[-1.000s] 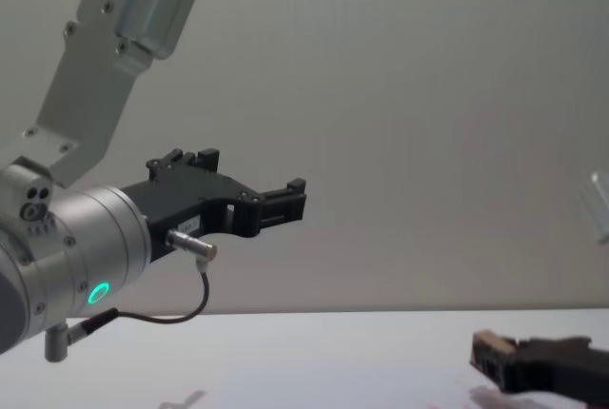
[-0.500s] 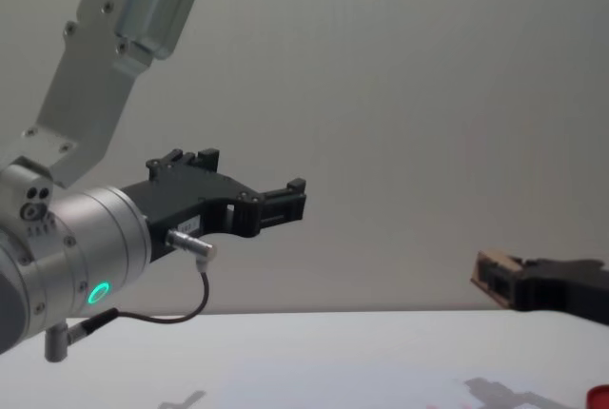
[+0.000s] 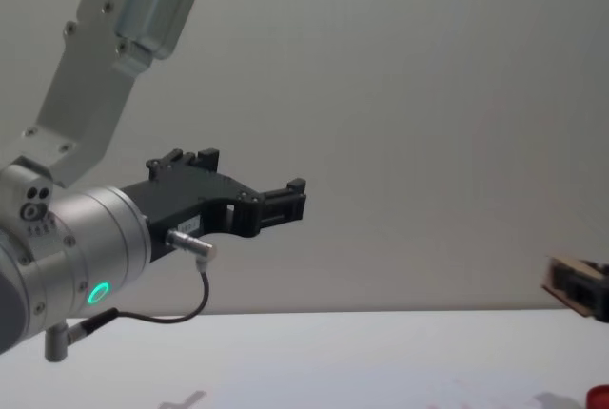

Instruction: Use the one hand to pick up the stamp and affix it onto the A4 paper.

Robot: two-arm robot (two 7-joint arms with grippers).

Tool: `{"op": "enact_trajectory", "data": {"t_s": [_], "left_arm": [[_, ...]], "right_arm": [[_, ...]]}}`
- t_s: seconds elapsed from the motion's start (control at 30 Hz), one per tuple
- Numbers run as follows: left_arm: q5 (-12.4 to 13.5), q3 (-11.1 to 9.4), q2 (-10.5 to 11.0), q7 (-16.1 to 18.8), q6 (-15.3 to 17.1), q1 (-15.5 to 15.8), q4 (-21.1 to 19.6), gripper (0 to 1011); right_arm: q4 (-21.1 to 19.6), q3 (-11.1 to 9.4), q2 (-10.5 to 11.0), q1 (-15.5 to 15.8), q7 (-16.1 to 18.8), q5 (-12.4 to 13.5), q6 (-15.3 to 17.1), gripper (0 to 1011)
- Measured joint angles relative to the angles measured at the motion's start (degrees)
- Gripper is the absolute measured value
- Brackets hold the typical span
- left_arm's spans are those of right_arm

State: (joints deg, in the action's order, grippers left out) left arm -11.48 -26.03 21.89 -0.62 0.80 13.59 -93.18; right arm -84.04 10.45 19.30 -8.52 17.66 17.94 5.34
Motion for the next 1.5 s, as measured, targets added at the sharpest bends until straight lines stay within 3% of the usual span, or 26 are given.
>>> {"op": "enact_trajectory", "data": {"t_s": [0.27,0.6,1.5], "left_arm": [[0.0,0.0,0.0,0.0,0.0,0.0,0.0,1001],[0.0,0.0,0.0,0.0,0.0,0.0,0.0,1001],[0.0,0.0,0.0,0.0,0.0,0.0,0.0,1001]], "right_arm": [[-0.43,-1.59,2.31,2.47,-0.22,0.7,-0.11,220],[0.71,-2.09,3.26,3.81,-0.97,0.2,0.03,220],[6.9,-0.27,0.93,1.32,-3.49,-3.42,-0.49,220]]}}
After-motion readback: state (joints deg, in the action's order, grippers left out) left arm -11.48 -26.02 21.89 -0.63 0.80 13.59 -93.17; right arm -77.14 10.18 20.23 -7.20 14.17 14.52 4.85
